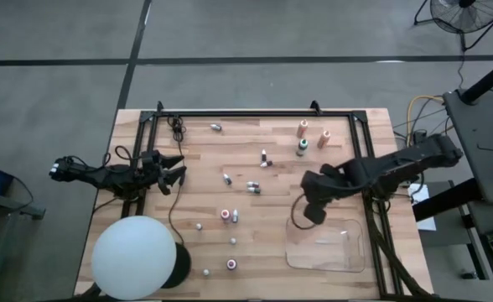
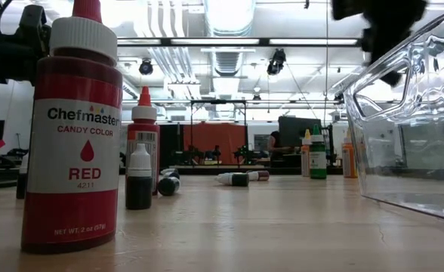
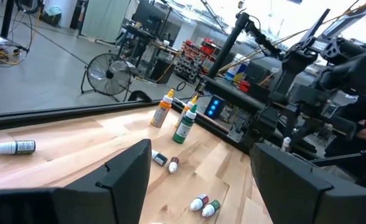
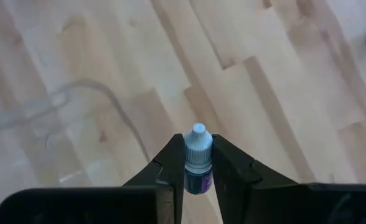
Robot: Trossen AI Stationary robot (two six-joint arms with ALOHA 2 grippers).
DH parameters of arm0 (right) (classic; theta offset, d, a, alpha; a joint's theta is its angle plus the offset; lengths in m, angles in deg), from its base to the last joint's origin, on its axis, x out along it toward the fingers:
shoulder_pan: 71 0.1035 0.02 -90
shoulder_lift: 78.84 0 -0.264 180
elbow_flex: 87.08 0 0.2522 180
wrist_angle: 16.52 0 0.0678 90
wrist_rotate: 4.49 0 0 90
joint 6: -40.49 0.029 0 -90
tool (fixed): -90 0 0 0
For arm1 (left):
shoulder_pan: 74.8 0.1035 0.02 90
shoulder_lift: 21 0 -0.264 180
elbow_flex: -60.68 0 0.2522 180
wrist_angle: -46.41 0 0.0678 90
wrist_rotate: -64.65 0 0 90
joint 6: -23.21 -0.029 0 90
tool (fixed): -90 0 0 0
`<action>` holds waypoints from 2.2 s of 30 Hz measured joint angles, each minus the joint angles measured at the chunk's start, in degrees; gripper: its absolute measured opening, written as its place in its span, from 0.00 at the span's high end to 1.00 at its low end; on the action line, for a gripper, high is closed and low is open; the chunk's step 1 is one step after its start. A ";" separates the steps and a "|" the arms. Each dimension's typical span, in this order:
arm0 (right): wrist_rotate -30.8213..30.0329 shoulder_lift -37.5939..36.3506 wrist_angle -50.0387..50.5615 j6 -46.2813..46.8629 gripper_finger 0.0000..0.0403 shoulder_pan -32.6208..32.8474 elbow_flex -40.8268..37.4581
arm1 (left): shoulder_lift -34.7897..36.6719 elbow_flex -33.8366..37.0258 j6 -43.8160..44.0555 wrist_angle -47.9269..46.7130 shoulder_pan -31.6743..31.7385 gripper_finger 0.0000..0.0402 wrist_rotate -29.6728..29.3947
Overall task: Pick & Place food coloring
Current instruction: Put the violet food color into the transparent bin
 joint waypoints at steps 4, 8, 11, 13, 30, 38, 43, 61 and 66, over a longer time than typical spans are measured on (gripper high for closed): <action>-0.32 -4.30 0.18 3.19 0.87 4.81 -2.44 | 0.00 0.00 0.00 0.02 0.01 0.39 -0.02; -2.96 -7.67 0.15 6.72 0.87 10.47 -2.92 | 0.00 0.00 0.00 0.02 0.01 0.39 -0.02; -5.06 -9.15 0.16 8.85 0.87 14.09 -2.93 | 0.00 0.00 0.02 0.00 0.00 0.39 -0.04; -6.14 -9.39 0.16 10.53 0.87 16.07 -2.93 | 0.00 0.00 0.01 0.02 0.02 0.39 -0.04; -23.47 -6.97 -17.11 12.96 0.87 32.73 -7.96 | 0.00 0.00 0.00 0.02 0.02 0.39 -0.07; -28.67 -6.97 -31.58 7.42 0.87 35.57 -16.76 | 0.00 0.00 0.02 0.02 0.01 0.39 -0.09; -29.02 -6.49 -43.83 -4.78 0.87 35.55 -22.61 | 0.00 0.00 0.00 0.02 0.01 0.39 -0.07; -19.49 -6.50 -55.95 -19.98 0.87 28.74 -31.62 | 0.00 0.00 0.02 0.02 0.02 0.39 -0.09; -15.87 -5.64 -59.19 -27.95 0.87 25.84 -32.63 | 0.00 0.00 0.00 0.02 0.00 0.39 -0.09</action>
